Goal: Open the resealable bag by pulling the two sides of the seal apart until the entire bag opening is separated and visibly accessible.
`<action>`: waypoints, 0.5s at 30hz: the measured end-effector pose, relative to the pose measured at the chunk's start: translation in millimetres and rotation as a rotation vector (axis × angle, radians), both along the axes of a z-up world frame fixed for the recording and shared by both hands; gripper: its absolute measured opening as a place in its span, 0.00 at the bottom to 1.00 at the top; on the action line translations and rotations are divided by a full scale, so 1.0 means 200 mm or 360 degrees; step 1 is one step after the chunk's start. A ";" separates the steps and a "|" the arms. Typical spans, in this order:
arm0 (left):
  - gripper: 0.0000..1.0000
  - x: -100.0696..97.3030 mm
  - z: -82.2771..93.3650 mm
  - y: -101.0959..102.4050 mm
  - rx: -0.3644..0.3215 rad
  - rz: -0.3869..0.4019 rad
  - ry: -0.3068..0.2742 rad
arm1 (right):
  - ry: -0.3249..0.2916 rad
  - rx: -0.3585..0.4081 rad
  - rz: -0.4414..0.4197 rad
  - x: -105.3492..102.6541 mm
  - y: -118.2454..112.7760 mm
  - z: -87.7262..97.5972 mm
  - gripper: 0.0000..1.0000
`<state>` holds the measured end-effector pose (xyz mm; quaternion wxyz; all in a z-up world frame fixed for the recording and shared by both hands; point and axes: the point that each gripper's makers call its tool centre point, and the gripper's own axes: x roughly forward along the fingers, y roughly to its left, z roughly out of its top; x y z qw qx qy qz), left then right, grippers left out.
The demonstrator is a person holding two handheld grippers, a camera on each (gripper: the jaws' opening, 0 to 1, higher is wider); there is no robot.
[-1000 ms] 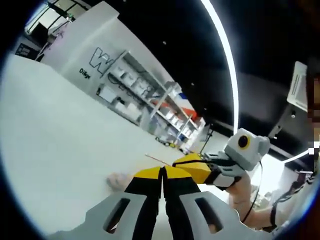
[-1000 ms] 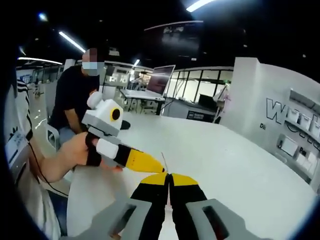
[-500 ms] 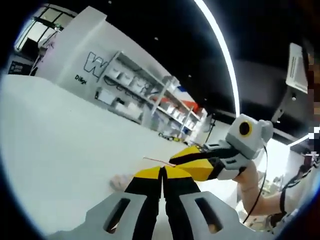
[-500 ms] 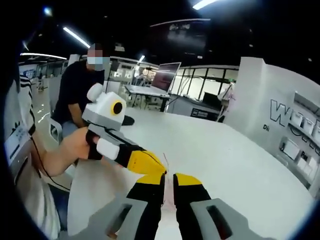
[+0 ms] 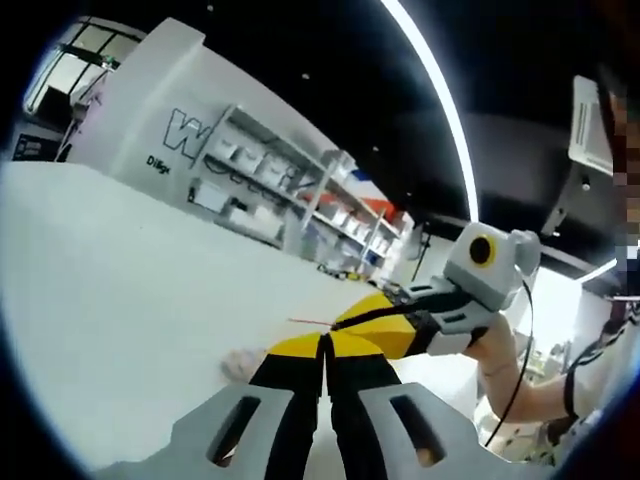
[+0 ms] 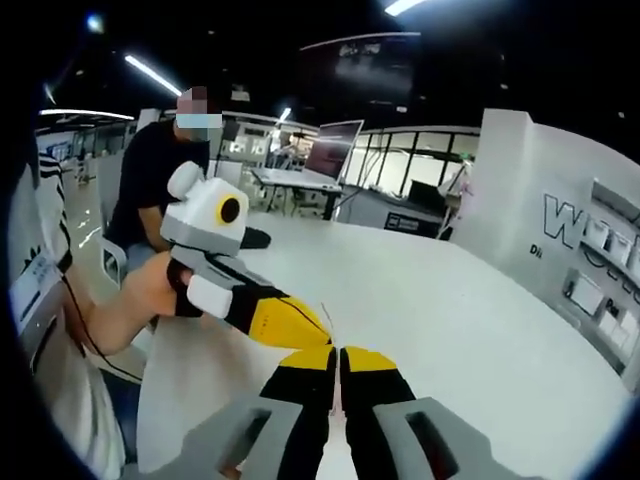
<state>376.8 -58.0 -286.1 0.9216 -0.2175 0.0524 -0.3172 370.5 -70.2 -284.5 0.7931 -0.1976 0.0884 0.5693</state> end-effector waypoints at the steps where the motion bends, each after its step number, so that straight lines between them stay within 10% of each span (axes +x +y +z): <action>1: 0.01 0.00 0.00 0.00 0.0005 0.0000 -0.0001 | -0.0009 0.0000 0.0003 0.00 0.00 0.00 0.00; 15: 0.13 0.00 0.00 0.01 -0.0067 0.0023 -0.0008 | 0.0075 0.0073 -0.0027 0.00 0.00 -0.01 0.00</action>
